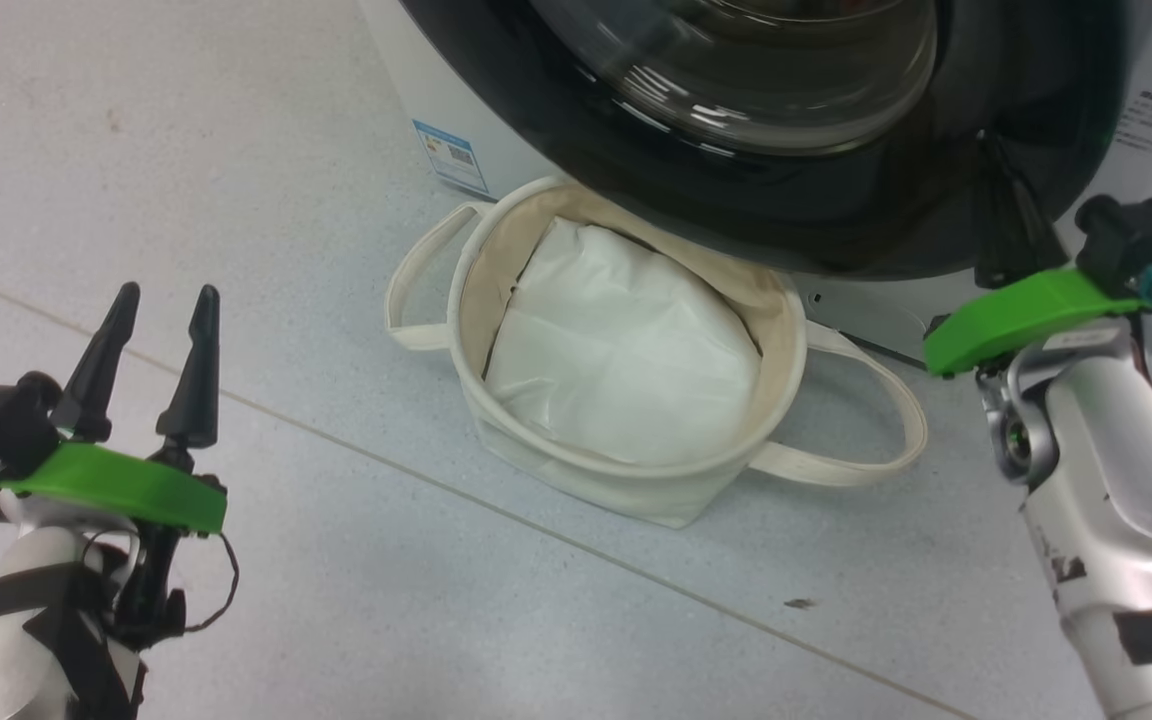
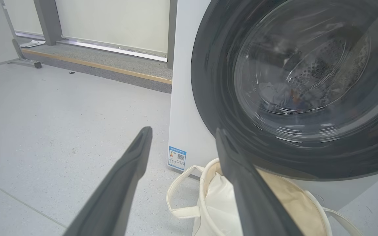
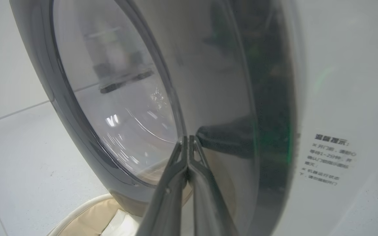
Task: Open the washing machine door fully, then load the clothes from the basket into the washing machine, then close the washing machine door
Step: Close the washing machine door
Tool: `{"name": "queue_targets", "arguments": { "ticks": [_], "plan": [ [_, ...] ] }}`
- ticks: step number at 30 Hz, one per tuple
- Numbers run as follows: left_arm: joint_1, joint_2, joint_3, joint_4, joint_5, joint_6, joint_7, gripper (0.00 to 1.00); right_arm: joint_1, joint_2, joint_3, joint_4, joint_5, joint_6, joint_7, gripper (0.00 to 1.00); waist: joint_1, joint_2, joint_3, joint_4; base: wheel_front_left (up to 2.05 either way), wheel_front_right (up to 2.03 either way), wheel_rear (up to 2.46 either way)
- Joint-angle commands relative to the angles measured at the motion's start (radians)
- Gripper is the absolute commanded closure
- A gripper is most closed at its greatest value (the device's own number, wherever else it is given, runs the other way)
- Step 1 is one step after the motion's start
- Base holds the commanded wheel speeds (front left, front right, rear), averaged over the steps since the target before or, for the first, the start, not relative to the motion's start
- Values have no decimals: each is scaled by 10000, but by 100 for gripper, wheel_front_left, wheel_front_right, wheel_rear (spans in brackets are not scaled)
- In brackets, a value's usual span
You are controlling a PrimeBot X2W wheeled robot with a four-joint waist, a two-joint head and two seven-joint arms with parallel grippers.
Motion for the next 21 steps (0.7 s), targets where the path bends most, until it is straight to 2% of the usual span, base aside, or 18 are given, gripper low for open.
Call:
{"name": "queue_targets", "arguments": {
  "ticks": [1, 9, 21],
  "plan": [
    [-330, 443, 393, -276, -76, -57, -118, 0, -434, -115, 100, -223, -72, -2, -122, 100, 0, 0, 19, 8, 0, 0, 0],
    [-421, 487, 372, -244, -108, -57, -118, 0, -1148, -563, 107, 233, -8, -2, -122, 100, 0, 0, 162, 72, 0, 0, 0],
    [-498, 603, 316, -189, -143, -57, -118, 0, -1512, -878, -111, 485, 209, -2, -122, 100, 0, 0, 99, 38, 0, 0, 0]
  ]
}}
